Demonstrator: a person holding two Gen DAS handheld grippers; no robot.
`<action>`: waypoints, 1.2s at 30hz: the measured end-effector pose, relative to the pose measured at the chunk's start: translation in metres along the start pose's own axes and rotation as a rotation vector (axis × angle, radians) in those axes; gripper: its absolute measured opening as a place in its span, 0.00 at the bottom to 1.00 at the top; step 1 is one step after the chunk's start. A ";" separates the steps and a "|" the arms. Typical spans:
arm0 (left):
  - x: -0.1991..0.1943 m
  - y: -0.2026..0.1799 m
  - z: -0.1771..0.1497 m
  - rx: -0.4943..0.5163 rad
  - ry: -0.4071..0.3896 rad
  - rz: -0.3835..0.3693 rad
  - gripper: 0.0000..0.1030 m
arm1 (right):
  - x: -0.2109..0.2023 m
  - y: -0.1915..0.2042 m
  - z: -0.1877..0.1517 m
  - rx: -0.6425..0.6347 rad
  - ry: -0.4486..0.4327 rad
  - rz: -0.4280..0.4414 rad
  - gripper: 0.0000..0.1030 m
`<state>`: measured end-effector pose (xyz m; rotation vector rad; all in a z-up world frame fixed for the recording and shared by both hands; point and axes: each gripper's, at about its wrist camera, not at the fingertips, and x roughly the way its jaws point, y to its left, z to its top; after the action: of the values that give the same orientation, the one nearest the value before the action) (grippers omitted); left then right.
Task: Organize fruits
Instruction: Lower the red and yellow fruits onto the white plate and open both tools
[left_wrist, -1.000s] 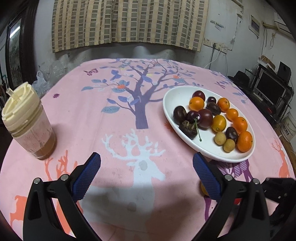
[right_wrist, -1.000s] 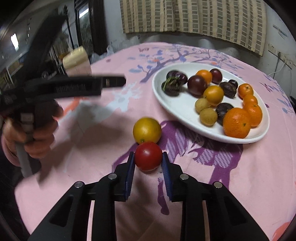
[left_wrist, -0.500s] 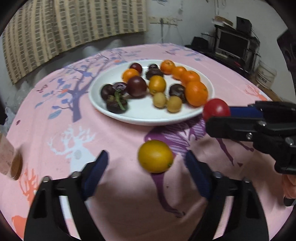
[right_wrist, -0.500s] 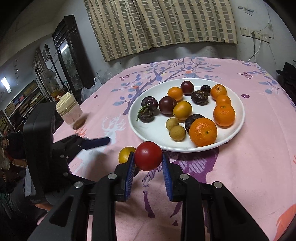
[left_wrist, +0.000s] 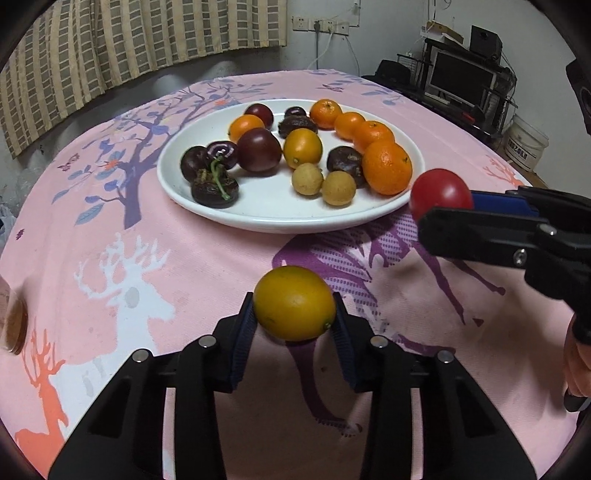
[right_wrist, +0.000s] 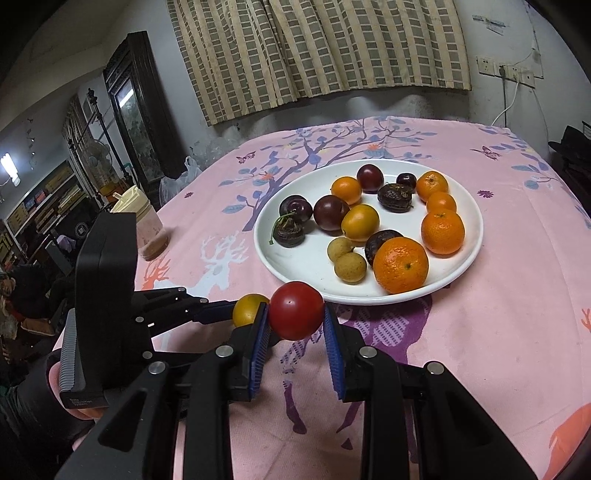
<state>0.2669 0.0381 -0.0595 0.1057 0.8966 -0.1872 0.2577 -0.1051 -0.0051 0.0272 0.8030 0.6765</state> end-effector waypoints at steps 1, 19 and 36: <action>-0.005 0.000 0.001 -0.002 -0.015 0.008 0.38 | -0.003 -0.001 0.001 0.007 -0.013 0.005 0.29; 0.027 0.024 0.126 -0.116 -0.145 0.109 0.44 | 0.049 -0.084 0.084 0.138 -0.137 -0.184 0.45; -0.060 0.036 0.034 -0.128 -0.213 0.248 0.95 | -0.001 -0.016 0.001 -0.091 -0.044 -0.334 0.96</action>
<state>0.2633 0.0743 0.0092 0.0750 0.6742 0.0889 0.2667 -0.1186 -0.0082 -0.1707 0.7121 0.3937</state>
